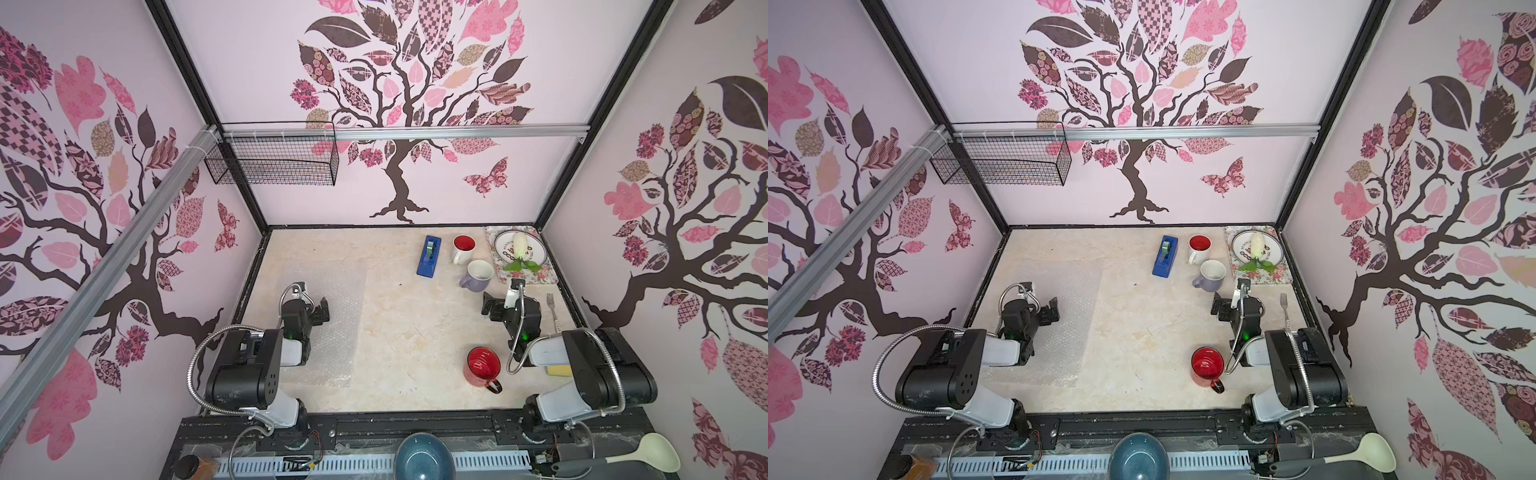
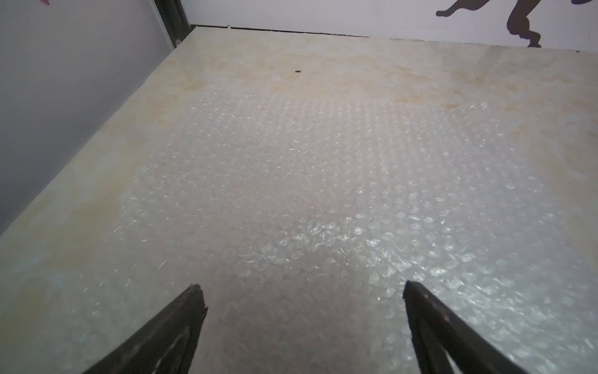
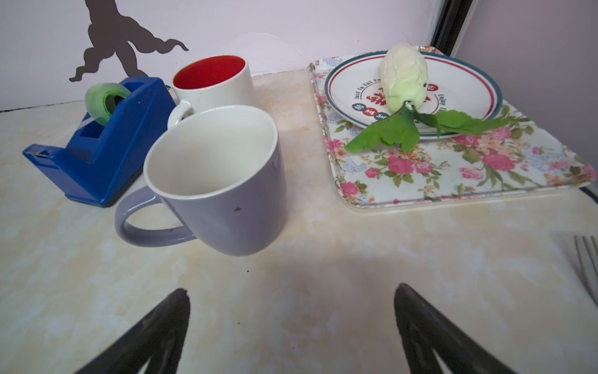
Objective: Wrap mugs in bubble wrap
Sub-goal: Pick up the bubble wrap from the bubble wrap.
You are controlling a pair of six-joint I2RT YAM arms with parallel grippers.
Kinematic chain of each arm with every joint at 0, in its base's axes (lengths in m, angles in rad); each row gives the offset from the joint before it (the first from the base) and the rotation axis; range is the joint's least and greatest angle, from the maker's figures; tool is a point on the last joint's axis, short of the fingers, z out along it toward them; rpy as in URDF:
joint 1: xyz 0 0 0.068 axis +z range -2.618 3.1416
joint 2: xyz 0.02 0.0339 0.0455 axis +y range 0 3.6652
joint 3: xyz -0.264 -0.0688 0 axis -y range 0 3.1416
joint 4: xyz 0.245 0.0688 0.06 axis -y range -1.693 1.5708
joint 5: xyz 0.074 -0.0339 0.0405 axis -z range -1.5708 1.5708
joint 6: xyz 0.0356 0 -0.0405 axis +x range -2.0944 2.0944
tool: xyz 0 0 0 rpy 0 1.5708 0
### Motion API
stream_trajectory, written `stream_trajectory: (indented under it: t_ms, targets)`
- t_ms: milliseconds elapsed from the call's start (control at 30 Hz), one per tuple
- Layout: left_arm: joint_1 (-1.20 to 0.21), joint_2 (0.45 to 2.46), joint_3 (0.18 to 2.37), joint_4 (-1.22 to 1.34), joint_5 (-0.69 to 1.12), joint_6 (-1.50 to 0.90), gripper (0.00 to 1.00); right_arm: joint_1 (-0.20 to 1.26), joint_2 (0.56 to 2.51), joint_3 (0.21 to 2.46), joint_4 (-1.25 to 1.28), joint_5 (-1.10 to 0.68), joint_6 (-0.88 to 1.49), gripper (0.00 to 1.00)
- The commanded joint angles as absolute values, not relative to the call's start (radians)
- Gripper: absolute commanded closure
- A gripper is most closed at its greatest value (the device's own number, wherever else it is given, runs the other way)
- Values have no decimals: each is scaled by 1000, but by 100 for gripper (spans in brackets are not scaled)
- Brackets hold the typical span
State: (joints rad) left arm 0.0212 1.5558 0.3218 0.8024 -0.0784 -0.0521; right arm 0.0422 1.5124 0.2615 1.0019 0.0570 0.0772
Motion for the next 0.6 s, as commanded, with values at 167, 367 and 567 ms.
stream_trajectory:
  t_ms: [167,367,567]
  targets:
    - [31,1576,380,913,-93,-36,2,29,1550,298,1117,80,49,0]
    - [31,1575,380,912,-93,-36,2,29,1549,297,1118,80,51,0]
    - [31,1570,387,885,-91,-33,2,29,1551,300,1118,78,53,0]
